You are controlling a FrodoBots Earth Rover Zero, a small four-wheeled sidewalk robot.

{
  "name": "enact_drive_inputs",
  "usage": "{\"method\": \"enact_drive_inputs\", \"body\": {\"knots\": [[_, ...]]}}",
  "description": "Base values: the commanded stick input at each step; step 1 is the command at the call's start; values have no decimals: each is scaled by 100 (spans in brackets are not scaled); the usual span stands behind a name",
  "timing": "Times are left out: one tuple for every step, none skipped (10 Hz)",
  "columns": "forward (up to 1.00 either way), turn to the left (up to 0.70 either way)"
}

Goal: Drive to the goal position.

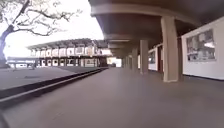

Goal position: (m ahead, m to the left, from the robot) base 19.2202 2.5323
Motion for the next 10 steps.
{"method": "enact_drive_inputs", "body": {"knots": [[70, 0], [70, 0], [70, 0], [70, 0], [70, 0], [70, 0], [70, 0], [70, 0], [70, 0], [70, 0]]}}
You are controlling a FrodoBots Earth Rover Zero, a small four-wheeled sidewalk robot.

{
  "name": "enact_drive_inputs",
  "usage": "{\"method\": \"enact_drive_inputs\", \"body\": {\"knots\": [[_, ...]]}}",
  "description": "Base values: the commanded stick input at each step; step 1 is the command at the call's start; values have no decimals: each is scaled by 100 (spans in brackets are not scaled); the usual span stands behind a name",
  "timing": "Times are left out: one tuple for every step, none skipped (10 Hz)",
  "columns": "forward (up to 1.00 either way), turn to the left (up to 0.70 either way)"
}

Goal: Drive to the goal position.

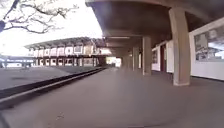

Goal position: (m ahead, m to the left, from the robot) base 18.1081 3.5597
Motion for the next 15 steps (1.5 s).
{"method": "enact_drive_inputs", "body": {"knots": [[70, 0], [70, 0], [70, 0], [70, 0], [70, 0], [70, 0], [70, 0], [70, 0], [70, 0], [70, 0], [70, 0], [70, 0], [70, 0], [70, 0], [70, 0]]}}
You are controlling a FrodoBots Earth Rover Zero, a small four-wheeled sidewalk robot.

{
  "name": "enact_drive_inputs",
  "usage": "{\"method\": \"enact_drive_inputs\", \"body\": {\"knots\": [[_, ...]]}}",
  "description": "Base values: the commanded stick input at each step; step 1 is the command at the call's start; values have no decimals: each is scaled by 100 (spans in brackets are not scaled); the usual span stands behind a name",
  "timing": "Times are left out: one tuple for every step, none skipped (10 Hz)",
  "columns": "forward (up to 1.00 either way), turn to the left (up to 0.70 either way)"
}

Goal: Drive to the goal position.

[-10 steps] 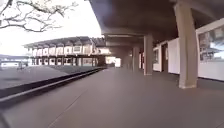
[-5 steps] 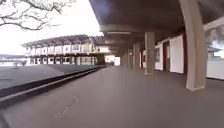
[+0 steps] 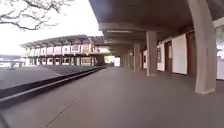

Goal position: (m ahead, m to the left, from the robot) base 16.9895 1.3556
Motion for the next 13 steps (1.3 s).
{"method": "enact_drive_inputs", "body": {"knots": [[70, 0], [70, 0], [70, 0], [70, 0], [70, 0], [70, 0], [70, 0], [70, 0], [70, 0], [70, 0], [70, 0], [70, 0], [70, 0]]}}
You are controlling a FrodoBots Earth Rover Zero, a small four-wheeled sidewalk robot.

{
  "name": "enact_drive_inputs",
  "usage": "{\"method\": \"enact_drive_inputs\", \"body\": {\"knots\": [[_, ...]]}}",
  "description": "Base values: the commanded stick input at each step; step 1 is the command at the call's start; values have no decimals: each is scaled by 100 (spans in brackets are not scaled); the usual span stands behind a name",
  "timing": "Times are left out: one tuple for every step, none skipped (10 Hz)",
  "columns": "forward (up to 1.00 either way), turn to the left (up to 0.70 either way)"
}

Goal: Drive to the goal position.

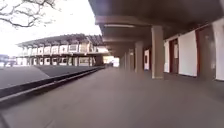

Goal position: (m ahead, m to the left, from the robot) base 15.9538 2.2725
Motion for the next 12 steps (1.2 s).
{"method": "enact_drive_inputs", "body": {"knots": [[70, 0], [70, 0], [70, 0], [70, 0], [70, 0], [70, 0], [70, 0], [70, 0], [70, 0], [70, 0], [70, 0], [70, 0]]}}
